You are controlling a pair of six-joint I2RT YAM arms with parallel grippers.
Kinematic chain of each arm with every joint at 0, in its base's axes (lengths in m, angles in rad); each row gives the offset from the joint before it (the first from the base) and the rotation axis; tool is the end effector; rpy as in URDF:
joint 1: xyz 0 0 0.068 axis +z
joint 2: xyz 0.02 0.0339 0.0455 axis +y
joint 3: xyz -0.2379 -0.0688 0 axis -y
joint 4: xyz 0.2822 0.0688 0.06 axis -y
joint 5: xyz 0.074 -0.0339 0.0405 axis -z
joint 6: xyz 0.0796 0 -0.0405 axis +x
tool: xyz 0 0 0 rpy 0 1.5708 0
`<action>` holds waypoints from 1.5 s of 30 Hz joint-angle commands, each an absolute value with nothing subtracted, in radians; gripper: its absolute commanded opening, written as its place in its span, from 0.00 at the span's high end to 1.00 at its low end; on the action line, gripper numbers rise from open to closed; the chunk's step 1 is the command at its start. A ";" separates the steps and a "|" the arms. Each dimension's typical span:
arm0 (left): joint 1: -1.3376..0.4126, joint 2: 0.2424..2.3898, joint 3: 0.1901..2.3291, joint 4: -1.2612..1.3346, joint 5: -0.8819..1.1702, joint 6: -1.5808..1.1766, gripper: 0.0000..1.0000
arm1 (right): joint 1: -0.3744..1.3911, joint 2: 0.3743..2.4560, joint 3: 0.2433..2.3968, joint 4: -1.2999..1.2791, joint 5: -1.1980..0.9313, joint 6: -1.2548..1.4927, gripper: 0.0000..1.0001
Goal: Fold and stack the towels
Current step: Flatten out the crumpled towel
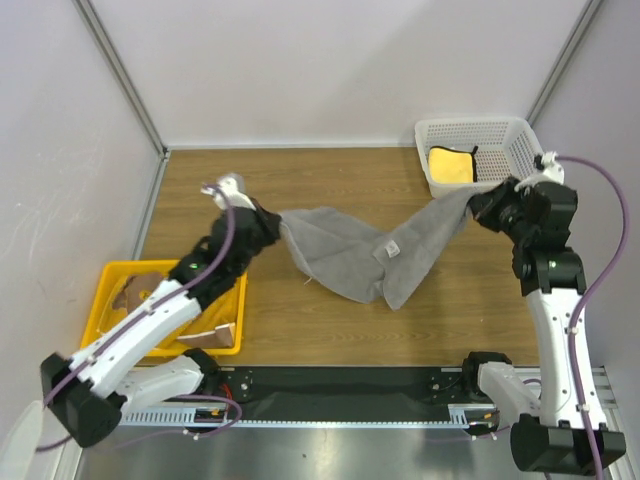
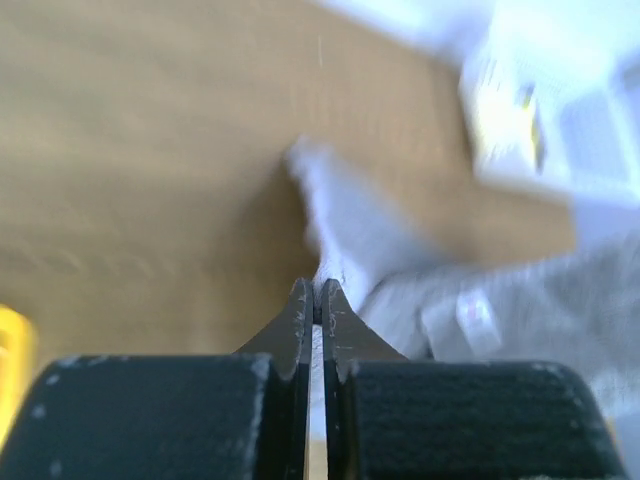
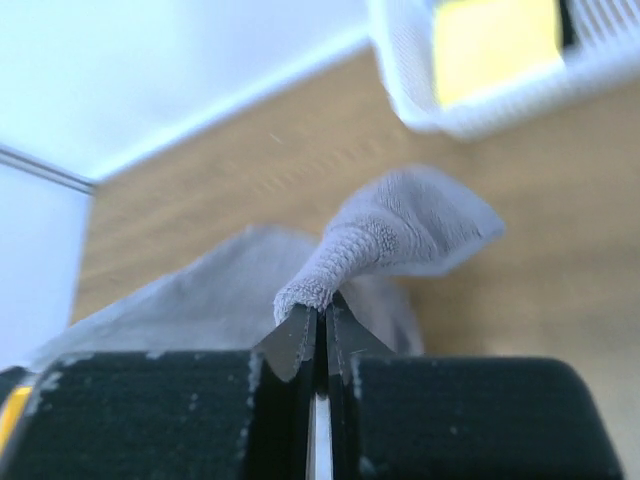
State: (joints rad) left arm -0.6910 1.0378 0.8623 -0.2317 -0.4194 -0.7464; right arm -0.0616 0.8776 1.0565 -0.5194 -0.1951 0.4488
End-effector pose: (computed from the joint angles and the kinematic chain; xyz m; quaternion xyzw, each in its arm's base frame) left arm 0.2689 -0.1803 0.2701 -0.1370 0.8137 -0.2230 0.5191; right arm 0.2788 -0.0017 0.3550 0.1508 0.8007 0.1886 0.5483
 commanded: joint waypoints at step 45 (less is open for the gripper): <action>-0.828 0.836 0.621 -0.606 -0.494 -0.865 1.00 | -0.345 1.426 1.100 -0.342 -0.296 0.436 0.98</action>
State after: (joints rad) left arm -0.8001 0.8318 0.6415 -0.5755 -0.4549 -0.7990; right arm -0.3397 1.3804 1.0264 -0.4049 -0.3195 0.4328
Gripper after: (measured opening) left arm 0.023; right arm 0.031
